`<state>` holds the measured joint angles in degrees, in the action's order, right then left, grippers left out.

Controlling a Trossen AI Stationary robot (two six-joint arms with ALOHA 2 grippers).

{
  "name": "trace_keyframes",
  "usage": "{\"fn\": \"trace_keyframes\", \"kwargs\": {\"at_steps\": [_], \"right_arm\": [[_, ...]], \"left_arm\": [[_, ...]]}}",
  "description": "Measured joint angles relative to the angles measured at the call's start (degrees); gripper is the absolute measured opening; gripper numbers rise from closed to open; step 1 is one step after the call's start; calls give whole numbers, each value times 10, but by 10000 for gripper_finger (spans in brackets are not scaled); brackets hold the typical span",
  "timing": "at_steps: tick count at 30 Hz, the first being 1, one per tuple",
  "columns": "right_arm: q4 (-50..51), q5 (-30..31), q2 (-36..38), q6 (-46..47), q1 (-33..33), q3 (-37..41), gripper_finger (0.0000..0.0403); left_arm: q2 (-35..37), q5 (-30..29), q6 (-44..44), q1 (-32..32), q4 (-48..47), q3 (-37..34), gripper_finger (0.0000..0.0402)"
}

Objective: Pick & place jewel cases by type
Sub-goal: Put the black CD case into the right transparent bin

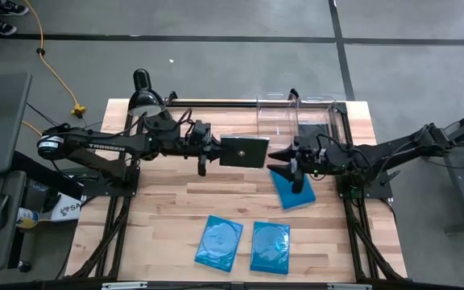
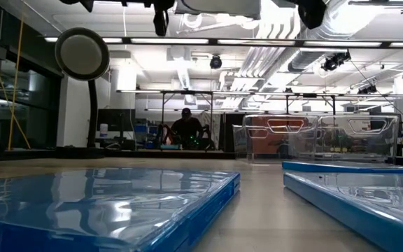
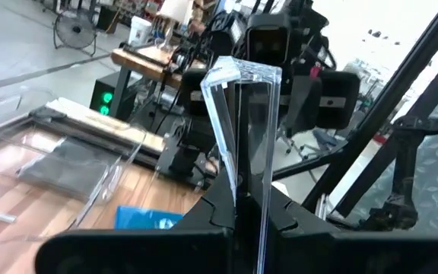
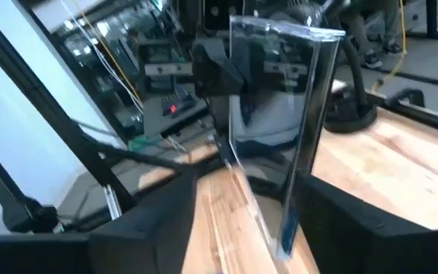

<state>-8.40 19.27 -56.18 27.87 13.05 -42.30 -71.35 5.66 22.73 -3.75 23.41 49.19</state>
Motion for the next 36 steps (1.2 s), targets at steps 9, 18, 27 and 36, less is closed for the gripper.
{"fn": "trace_keyframes", "kwargs": {"at_steps": [9, 18, 27, 36], "right_arm": [[-47, -8, -49, -12, -37, 0, 228], [-34, -8, -51, -11, -46, 1, 227], [0, -15, -17, -10, -43, 0, 226], [36, -6, -9, -9, -43, 0, 226]], "left_arm": [[2, -4, 0, 0, -1, 0, 3], [0, -5, 2, 0, 2, 0, 3], [-1, 3, 3, 0, 10, 1, 3], [-1, 1, 3, 0, 9, 1, 3]]}}
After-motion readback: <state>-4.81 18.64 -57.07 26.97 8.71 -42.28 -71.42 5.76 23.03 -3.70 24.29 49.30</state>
